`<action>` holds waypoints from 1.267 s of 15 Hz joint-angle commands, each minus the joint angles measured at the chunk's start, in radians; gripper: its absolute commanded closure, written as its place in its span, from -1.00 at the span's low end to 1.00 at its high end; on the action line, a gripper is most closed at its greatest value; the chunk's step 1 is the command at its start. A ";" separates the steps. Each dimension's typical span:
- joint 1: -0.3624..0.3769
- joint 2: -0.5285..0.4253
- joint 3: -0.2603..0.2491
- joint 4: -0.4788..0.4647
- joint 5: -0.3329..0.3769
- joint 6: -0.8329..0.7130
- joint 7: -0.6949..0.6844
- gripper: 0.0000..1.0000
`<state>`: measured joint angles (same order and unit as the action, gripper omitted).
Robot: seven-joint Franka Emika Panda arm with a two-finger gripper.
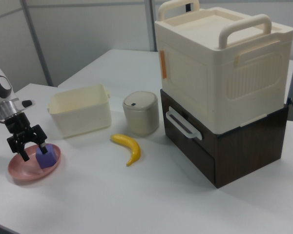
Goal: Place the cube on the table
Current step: 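Lower the gripper and close it on the purple cube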
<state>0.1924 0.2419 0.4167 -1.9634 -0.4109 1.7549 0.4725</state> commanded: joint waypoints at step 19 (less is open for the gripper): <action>-0.008 0.123 -0.010 0.101 -0.092 0.009 0.083 0.41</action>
<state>0.1742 0.3684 0.4101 -1.8583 -0.4876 1.7568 0.5261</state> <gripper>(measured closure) 0.370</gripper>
